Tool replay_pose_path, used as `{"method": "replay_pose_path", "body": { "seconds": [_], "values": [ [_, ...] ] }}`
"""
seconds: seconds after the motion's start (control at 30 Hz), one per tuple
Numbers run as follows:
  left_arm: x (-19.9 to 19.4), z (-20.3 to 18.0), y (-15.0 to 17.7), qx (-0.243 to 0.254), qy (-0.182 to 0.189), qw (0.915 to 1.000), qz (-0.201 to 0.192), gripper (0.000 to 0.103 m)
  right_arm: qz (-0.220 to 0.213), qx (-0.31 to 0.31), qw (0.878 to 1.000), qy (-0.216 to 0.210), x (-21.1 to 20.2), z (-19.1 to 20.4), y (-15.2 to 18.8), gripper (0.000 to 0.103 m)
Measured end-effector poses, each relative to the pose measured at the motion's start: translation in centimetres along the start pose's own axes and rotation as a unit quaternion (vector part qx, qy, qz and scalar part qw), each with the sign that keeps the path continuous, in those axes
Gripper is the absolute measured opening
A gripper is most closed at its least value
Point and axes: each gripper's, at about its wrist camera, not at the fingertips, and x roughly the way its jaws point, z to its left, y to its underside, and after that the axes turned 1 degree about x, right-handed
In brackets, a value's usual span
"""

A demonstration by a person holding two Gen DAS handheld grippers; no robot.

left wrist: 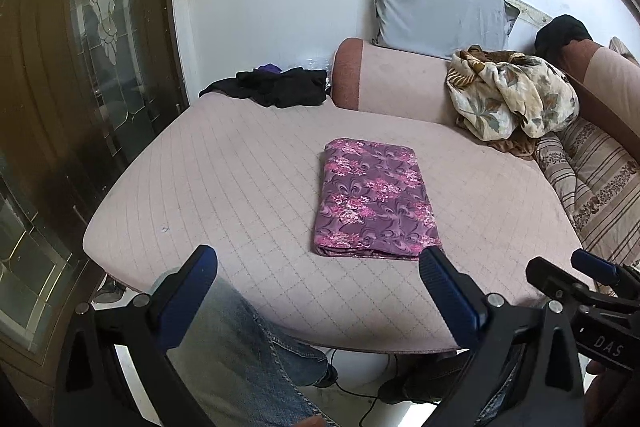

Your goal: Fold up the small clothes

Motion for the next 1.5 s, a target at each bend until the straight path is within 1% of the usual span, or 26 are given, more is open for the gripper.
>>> {"method": "replay_pose_path", "body": {
  "seconds": [0.27,0.67,1.5],
  "values": [
    [0.4,-0.5,0.2,0.013,-0.008,0.9998,0.009,0.101,0.007,0.009,1.0,0.004,0.4,-0.7,0.4,0.09],
    [0.3,-0.5,0.5,0.008,-0.008,0.9999,0.011,0.101,0.006,0.002,1.0,-0.005,0.2,-0.1,0.5,0.091],
    [0.7,0.6,1.1,-0.005,-0.007,0.9998,0.02,0.101,0.01,-0.008,1.0,0.011,0.2,0.6,0.6,0.091]
  ]
}}
